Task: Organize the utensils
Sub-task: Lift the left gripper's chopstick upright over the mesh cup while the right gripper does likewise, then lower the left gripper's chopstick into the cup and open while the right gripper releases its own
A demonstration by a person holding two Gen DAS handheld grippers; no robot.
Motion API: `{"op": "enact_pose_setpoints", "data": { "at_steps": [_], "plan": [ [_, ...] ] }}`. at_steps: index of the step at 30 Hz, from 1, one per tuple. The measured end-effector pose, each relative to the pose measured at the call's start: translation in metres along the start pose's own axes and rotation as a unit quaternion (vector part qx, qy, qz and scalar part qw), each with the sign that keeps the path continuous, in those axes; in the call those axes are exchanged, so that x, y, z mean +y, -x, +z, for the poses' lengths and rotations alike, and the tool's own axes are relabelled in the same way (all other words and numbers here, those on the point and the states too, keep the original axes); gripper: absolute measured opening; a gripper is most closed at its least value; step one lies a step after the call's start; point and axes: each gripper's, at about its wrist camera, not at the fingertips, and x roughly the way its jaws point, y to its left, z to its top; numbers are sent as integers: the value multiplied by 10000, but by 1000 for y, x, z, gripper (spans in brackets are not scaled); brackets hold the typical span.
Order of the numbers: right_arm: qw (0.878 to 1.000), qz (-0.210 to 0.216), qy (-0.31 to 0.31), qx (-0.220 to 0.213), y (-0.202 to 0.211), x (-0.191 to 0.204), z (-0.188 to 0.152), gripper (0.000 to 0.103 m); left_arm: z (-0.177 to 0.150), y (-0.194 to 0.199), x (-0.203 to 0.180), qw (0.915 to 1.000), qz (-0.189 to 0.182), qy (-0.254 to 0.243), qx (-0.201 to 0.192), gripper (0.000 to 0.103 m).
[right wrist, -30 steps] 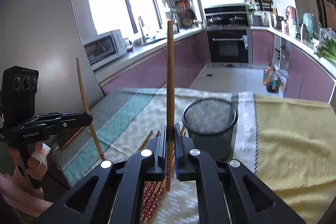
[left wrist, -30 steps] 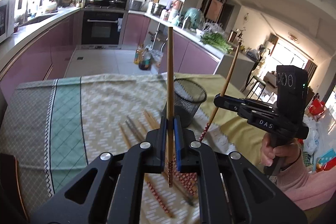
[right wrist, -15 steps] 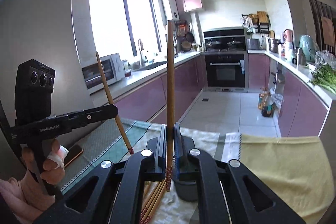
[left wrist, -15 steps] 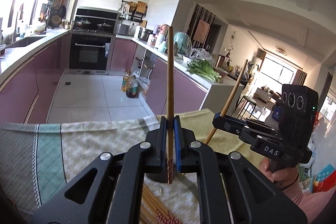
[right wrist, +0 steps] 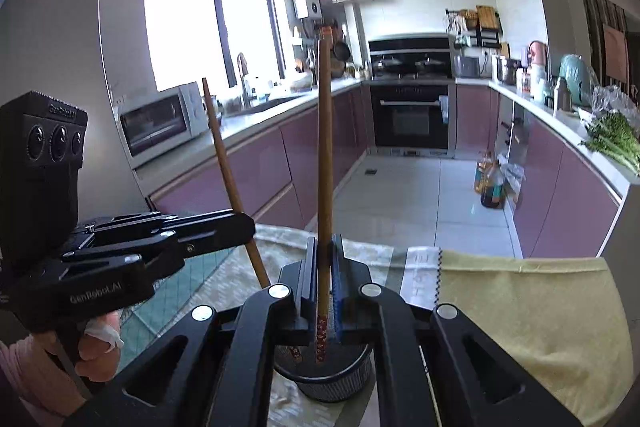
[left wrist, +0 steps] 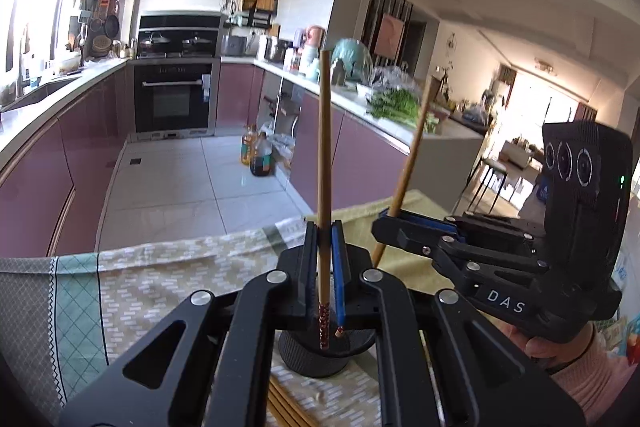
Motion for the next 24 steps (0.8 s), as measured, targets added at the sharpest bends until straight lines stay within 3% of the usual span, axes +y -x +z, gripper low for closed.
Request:
{"op": "enact_pose_setpoints", "data": {
  "at_steps": [9,18,21,24],
  "plan": [
    [9976,32,-85,689,-32,-1,-20,5,-38,-45,11,9984,80,-84,561,8],
    [9956,-69,-260,900,-53,-3,-20,6,-36,-59,19,9978,141,-63,645,10],
    [9950,-116,-333,930,-58,-6,-19,8,-37,-56,22,9981,206,-17,585,20],
    [9950,-149,-409,901,-58,-9,-20,14,-40,-45,24,9983,334,-23,469,23]
  ]
}}
